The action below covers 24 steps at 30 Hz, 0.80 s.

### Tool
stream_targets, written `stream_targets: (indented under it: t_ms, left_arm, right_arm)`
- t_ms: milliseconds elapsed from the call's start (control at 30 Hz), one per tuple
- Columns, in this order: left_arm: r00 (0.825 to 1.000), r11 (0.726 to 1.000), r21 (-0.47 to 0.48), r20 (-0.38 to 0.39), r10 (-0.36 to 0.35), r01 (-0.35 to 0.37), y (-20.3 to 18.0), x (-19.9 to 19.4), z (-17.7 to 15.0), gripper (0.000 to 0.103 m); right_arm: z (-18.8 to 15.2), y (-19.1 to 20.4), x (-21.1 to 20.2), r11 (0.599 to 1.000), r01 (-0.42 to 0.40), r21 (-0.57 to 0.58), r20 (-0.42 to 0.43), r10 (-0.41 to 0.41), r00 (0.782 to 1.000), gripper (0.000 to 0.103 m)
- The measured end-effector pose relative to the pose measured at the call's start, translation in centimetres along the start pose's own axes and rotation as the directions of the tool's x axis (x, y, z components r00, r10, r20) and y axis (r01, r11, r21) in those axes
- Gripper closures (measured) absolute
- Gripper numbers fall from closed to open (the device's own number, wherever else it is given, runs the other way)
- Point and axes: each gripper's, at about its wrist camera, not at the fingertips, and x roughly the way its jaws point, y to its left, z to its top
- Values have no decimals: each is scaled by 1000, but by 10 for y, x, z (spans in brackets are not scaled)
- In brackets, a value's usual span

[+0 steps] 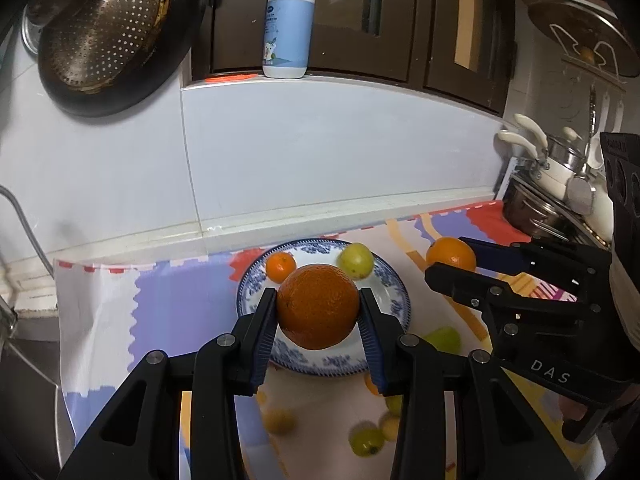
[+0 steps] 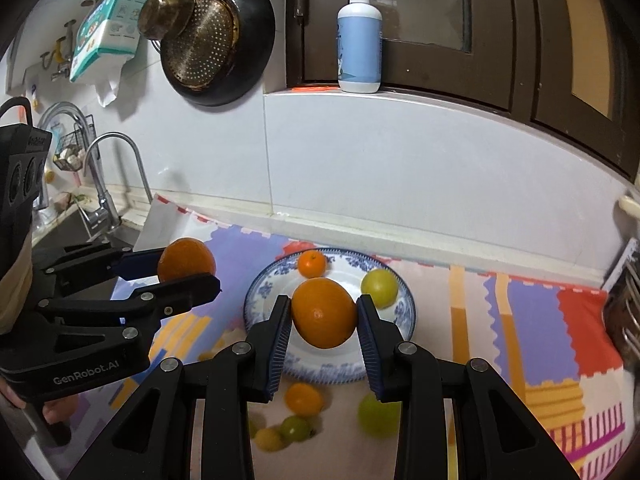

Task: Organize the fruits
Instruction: 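Carry both held fruits onto the plate and open both tools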

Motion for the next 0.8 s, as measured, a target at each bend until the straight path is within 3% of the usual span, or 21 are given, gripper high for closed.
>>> stream_targets:
  t_ms: [400,800]
  left_arm:
    - [997,1000,-4,-77,25,-25,20,60,14,64]
    - [983,1000,-10,-182,9,-11,36,117,9,64]
  right_arm:
    - [16,-15,64,1000,-20,-17,-90,19,996,69]
    - [14,-25,133,998,-34,-46,-215,23,976,69]
